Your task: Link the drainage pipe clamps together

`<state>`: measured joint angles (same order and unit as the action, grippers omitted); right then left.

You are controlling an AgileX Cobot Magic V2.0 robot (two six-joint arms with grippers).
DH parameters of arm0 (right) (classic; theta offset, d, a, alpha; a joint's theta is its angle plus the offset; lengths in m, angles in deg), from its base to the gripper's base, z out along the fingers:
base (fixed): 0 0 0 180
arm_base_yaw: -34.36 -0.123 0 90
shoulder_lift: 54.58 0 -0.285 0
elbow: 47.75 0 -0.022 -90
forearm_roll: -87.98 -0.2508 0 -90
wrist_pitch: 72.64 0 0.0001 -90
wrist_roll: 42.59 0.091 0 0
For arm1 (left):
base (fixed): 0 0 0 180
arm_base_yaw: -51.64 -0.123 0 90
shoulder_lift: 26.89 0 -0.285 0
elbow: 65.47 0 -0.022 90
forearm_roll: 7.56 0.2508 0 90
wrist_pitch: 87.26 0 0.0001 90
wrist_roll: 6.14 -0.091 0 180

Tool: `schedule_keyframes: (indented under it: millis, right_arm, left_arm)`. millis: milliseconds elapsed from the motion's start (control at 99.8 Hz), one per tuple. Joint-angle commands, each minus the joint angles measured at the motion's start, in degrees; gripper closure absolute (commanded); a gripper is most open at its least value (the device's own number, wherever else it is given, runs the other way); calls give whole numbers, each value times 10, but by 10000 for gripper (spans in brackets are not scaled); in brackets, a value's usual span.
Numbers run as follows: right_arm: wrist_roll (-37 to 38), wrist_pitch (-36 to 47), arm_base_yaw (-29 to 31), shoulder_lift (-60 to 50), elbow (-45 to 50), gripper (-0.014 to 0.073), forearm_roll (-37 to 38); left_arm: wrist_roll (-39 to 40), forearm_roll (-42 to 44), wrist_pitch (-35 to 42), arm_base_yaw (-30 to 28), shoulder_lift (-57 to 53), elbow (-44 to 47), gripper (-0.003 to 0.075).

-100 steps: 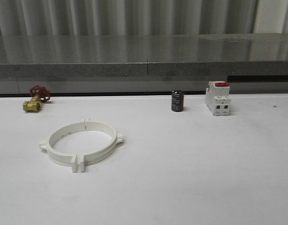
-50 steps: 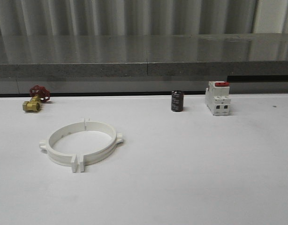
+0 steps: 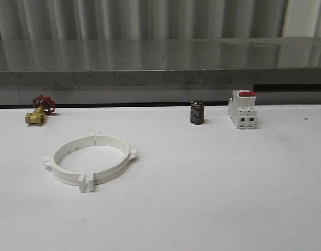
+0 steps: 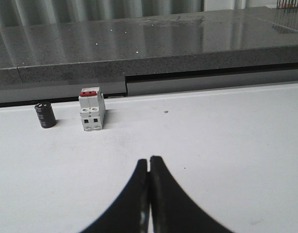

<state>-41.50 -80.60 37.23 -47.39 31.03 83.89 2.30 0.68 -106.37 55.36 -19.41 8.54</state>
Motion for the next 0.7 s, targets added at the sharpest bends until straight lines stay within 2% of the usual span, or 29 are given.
schedule_keyframes:
  millis: [0,60,110,261,692]
  right_arm:
    - [-4,44,3,-11,-9,660,-2]
    - [-4,44,3,-11,-9,660,-2]
    - [-4,43,3,-11,-9,660,-2]
    - [-4,44,3,-11,-9,660,-2]
    - [-4,44,3,-11,-9,660,-2]
  left_arm:
    - [1,-26,99,-3,-15,29,741]
    - [1,-42,147,-3,-15,62,741]
    - [-5,-46,98,-3,-15,55,741]
    - [-89,-104,109,-3,-15,59,741]
    - [-90,-100,112,-3,-15,59,741]
